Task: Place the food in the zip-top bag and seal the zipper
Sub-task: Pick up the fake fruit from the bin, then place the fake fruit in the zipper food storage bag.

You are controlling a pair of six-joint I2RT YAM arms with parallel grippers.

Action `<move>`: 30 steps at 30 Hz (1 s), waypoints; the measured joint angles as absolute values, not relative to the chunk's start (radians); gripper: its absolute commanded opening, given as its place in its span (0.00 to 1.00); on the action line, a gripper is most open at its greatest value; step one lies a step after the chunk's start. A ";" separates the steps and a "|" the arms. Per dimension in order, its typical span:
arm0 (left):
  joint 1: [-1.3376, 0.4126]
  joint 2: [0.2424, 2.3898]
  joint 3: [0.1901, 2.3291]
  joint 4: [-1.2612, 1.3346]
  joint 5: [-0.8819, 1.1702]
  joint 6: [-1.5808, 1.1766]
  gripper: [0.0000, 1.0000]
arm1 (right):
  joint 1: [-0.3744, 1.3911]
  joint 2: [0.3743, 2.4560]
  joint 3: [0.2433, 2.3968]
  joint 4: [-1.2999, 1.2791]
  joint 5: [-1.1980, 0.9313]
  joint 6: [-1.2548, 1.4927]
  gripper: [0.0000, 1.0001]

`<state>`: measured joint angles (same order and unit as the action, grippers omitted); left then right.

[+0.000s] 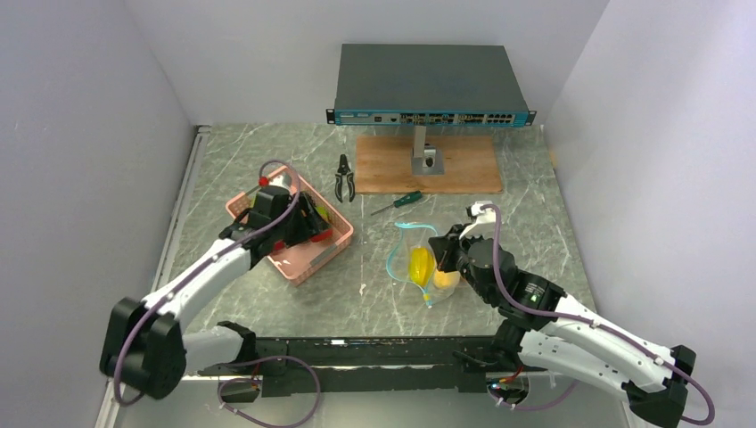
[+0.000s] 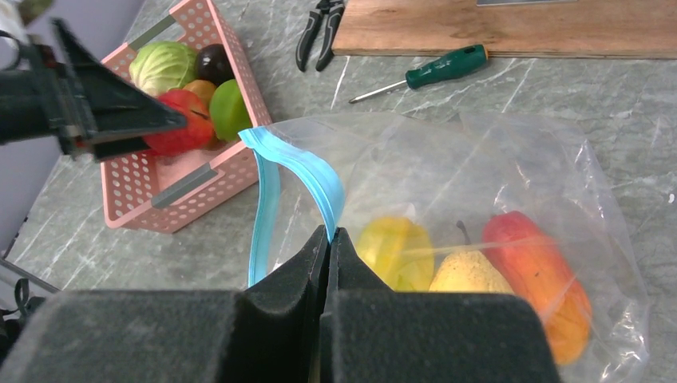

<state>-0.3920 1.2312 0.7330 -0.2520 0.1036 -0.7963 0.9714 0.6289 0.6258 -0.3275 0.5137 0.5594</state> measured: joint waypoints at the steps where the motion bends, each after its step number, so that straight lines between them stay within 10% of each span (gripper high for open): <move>1: -0.392 1.192 0.733 -0.269 0.090 -0.789 0.50 | 0.971 0.631 0.626 -0.327 0.513 0.560 0.00; 18: -0.385 0.634 0.655 -0.502 0.101 -0.684 0.54 | 0.971 0.672 0.625 -0.283 0.482 0.561 0.00; 30: -0.506 0.669 0.487 -0.017 0.453 -0.887 0.52 | 0.971 0.715 0.625 -0.245 0.442 0.573 0.00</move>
<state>-0.5060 0.6693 0.4866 -0.0174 0.4530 -0.8867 0.9714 0.7147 0.6250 -0.2447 0.4419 0.5732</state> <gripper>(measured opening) 0.651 0.010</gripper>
